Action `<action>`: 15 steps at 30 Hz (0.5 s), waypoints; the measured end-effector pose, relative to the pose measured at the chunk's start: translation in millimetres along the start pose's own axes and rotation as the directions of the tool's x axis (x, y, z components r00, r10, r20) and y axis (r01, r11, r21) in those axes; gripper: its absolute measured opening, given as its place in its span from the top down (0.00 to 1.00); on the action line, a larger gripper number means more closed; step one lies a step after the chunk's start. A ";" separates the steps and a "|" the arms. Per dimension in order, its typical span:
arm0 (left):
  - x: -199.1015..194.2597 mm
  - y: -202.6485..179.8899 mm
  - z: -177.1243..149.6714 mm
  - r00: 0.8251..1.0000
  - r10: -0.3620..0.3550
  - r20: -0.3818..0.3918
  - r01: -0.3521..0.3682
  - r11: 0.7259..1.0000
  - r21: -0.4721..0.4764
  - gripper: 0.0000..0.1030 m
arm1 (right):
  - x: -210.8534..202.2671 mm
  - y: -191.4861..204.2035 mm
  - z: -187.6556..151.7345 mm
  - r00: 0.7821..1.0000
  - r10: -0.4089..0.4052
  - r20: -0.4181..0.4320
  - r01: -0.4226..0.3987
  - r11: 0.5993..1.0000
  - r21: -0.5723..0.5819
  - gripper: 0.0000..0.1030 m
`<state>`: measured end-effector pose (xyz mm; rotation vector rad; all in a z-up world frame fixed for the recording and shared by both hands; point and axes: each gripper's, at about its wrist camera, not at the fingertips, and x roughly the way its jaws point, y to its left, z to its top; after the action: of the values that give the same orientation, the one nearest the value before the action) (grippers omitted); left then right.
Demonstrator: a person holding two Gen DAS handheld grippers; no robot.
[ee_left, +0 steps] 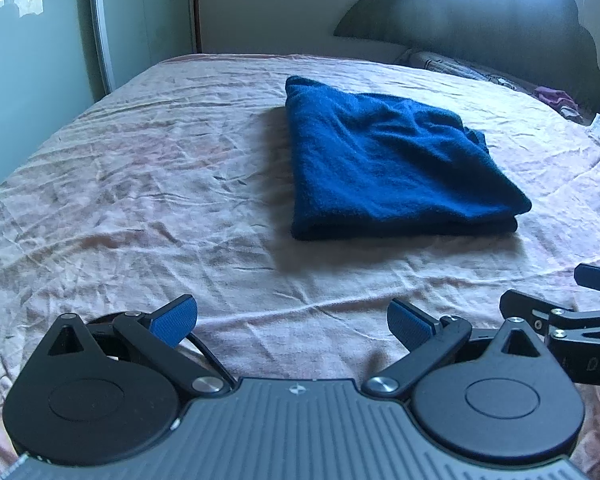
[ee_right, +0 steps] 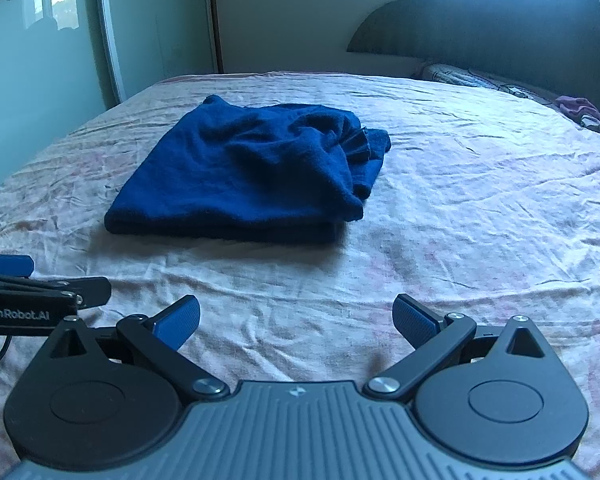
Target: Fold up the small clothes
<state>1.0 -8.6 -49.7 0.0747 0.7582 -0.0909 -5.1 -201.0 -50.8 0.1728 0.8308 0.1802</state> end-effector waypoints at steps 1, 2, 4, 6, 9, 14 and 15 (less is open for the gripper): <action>-1.1 0.5 0.3 1.000 0.002 0.002 -0.002 1.000 0.000 0.01 | -0.1 0.2 -0.4 1.000 0.000 -0.001 0.000 1.000 -0.001 0.00; -1.7 0.6 0.4 1.000 0.003 0.004 -0.003 1.000 -0.001 0.01 | -0.3 0.2 -0.5 1.000 0.000 -0.001 0.000 1.000 0.000 0.00; -2.2 0.7 0.5 1.000 0.006 0.006 -0.006 1.000 0.000 0.01 | -0.6 0.5 -0.5 1.000 0.001 -0.002 -0.001 1.000 0.001 0.00; -2.0 1.6 0.0 1.000 0.009 0.005 -0.009 1.000 0.000 0.01 | -2.1 0.9 -0.5 1.000 0.001 0.001 -0.001 1.000 0.000 0.00; -2.2 3.3 -0.9 1.000 0.009 0.004 -0.009 1.000 0.000 0.01 | -4.2 0.6 -0.6 1.000 0.002 0.005 -0.002 1.000 -0.002 0.00; -3.8 4.4 -1.0 1.000 0.009 0.010 -0.009 1.000 0.002 0.01 | -5.0 0.6 -0.8 1.000 0.004 0.004 -0.004 1.000 -0.003 0.00; -4.1 4.4 -0.9 1.000 0.009 0.010 -0.009 1.000 0.002 0.01 | -5.1 0.7 -0.9 1.000 0.005 0.004 -0.005 1.000 -0.004 0.00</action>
<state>-2.2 -4.0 -47.3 0.0792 0.7474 -0.0830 -9.3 -201.4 -47.6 0.1717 0.8260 0.1855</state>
